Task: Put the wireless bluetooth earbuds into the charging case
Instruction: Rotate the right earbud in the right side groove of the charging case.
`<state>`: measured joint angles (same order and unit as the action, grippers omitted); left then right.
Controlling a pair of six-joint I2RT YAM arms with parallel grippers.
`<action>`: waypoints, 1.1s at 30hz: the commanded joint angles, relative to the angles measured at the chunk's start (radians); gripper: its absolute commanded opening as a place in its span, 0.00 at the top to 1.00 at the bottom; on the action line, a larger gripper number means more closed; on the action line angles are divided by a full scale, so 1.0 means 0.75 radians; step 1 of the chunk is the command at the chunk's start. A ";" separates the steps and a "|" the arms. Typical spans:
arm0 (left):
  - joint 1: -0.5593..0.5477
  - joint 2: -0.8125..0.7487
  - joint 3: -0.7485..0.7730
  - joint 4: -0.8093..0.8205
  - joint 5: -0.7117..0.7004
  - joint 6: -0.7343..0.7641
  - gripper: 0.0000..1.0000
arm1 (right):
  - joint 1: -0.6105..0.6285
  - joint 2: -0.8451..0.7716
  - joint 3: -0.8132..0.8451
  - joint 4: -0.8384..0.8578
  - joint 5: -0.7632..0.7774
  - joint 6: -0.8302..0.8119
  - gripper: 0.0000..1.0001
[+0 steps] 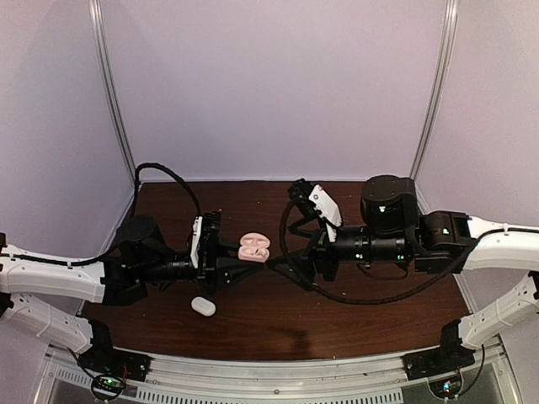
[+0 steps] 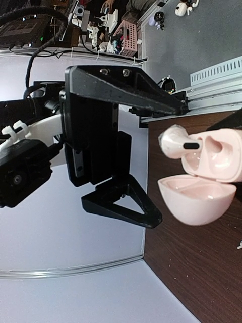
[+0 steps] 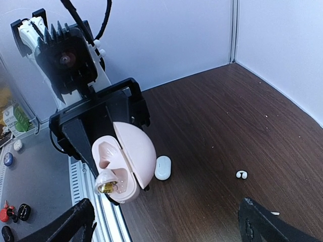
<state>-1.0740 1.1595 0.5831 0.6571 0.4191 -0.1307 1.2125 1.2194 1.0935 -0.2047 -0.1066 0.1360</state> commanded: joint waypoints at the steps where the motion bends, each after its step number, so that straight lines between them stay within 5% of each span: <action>1: 0.009 0.009 -0.002 0.080 0.029 -0.014 1.00 | 0.007 0.010 0.059 0.047 -0.023 0.007 0.00; 33: 0.010 0.002 -0.029 0.112 0.034 -0.017 1.00 | -0.047 0.015 0.035 0.062 -0.067 -0.022 0.00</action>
<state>-1.0729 1.1652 0.5797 0.6617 0.4488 -0.1307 1.1820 1.2503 1.1252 -0.1860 -0.1154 0.1337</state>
